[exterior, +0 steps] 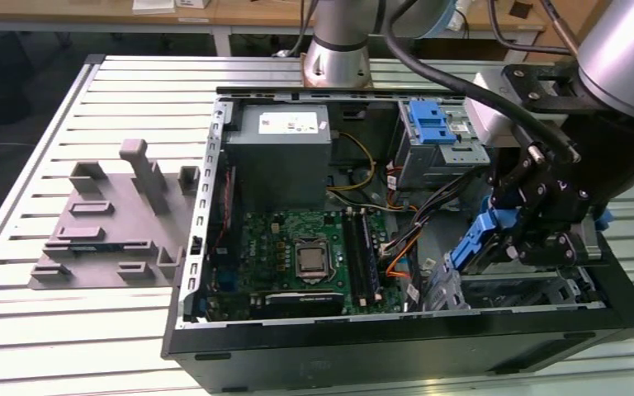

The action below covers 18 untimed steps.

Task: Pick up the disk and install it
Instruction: 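Insert the disk into the insertion slot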

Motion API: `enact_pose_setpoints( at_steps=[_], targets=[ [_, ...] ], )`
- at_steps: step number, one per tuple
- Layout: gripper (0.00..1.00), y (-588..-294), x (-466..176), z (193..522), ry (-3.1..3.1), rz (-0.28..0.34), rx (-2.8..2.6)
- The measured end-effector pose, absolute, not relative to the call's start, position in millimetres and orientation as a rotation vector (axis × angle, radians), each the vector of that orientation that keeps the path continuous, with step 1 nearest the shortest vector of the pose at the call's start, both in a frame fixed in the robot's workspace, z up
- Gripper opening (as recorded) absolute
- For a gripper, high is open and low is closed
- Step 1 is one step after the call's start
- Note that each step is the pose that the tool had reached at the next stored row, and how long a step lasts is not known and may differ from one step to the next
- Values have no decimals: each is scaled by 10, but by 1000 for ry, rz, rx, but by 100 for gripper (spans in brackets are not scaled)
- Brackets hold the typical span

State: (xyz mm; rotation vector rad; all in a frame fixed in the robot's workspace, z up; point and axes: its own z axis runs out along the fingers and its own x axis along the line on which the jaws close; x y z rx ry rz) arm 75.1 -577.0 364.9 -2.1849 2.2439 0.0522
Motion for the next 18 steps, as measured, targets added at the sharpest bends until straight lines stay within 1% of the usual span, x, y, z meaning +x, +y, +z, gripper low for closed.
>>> enact_pose_setpoints(
  at_steps=[8, 9, 10, 12, 13, 18],
  targets=[
    [36, -5770, 751, 3623, 2244, 52, -2185],
    [38, -5771, 751, 3623, 2244, 52, -2185],
    [44, -5771, 751, 3622, 2244, 52, -2185],
    [44, -5770, 751, 3621, 2244, 52, -2185],
    [50, -5770, 751, 3621, 2244, 52, -2185],
    [49, -5770, 751, 3619, 2244, 52, -2185]
  ],
)
